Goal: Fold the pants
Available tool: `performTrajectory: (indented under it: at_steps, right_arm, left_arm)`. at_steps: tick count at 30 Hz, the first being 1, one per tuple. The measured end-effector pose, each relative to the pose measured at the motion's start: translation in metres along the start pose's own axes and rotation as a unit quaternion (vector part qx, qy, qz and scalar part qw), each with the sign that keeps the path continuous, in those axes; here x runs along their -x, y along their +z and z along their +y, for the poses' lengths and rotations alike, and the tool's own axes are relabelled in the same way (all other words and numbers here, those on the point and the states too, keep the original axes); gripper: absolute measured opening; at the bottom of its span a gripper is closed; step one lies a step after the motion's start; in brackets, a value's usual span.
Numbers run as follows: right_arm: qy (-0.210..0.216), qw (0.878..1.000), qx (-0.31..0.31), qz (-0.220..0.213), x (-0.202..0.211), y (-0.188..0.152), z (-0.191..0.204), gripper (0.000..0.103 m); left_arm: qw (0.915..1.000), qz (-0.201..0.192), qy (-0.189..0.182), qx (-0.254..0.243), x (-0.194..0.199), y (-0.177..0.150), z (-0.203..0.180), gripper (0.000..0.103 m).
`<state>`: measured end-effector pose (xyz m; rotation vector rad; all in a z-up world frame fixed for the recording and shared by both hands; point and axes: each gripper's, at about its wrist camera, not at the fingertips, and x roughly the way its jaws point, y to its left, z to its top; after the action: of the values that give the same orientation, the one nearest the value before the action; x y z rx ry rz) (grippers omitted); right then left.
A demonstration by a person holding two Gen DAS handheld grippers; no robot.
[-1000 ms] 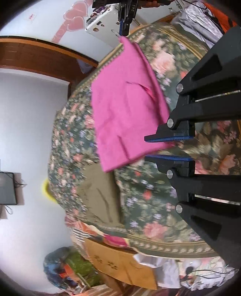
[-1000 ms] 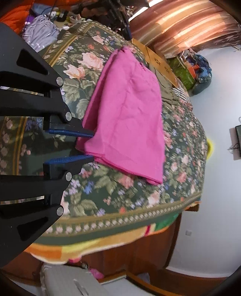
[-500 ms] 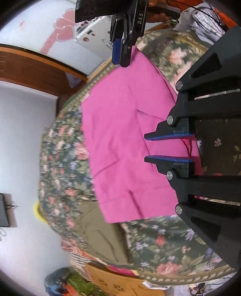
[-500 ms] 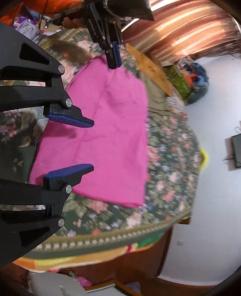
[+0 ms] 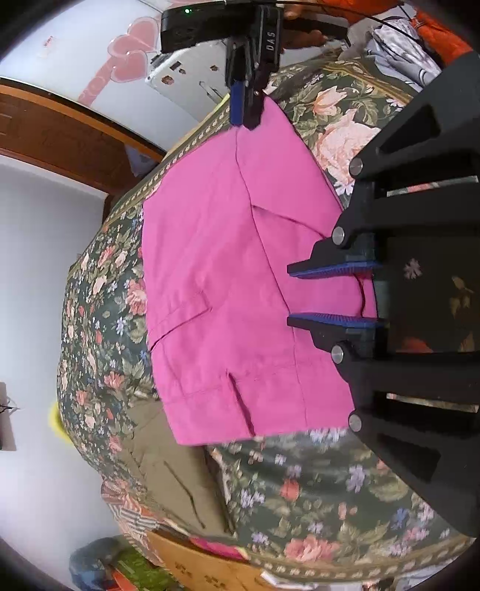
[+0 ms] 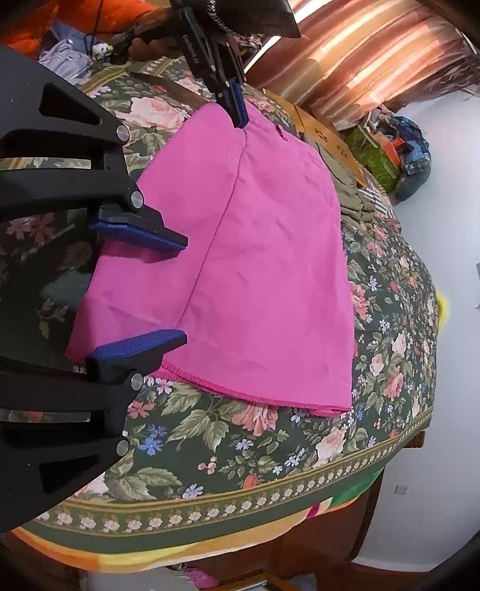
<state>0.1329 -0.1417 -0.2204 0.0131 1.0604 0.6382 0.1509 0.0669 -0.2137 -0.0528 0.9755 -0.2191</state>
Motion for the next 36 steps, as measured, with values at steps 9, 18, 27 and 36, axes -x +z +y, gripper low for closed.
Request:
performTrajectory:
  at_steps: [9,18,27,36]
  right_arm:
    - [-0.050,0.998,0.006,-0.046,0.026,0.041,-0.029,0.041]
    - [-0.076,0.995,-0.010,-0.066,-0.003,0.099,-0.063,0.041]
    - [-0.070,0.996,-0.042,-0.022,-0.072,0.136,-0.103,0.041]
    - [-0.039,0.998,-0.046,-0.010,-0.096,0.139,-0.113,0.015]
  left_arm:
    - [0.9951,-0.054,0.067,0.048,0.024,0.052,0.056,0.059]
    - [0.9904,-0.027,0.080,0.109,-0.039,0.099,0.117,0.059]
    - [0.9887,0.018,0.049,0.140,-0.092,0.092,0.140,0.054]
    - [0.9877,0.020,0.005,0.155,-0.099,0.086,0.141,0.027]
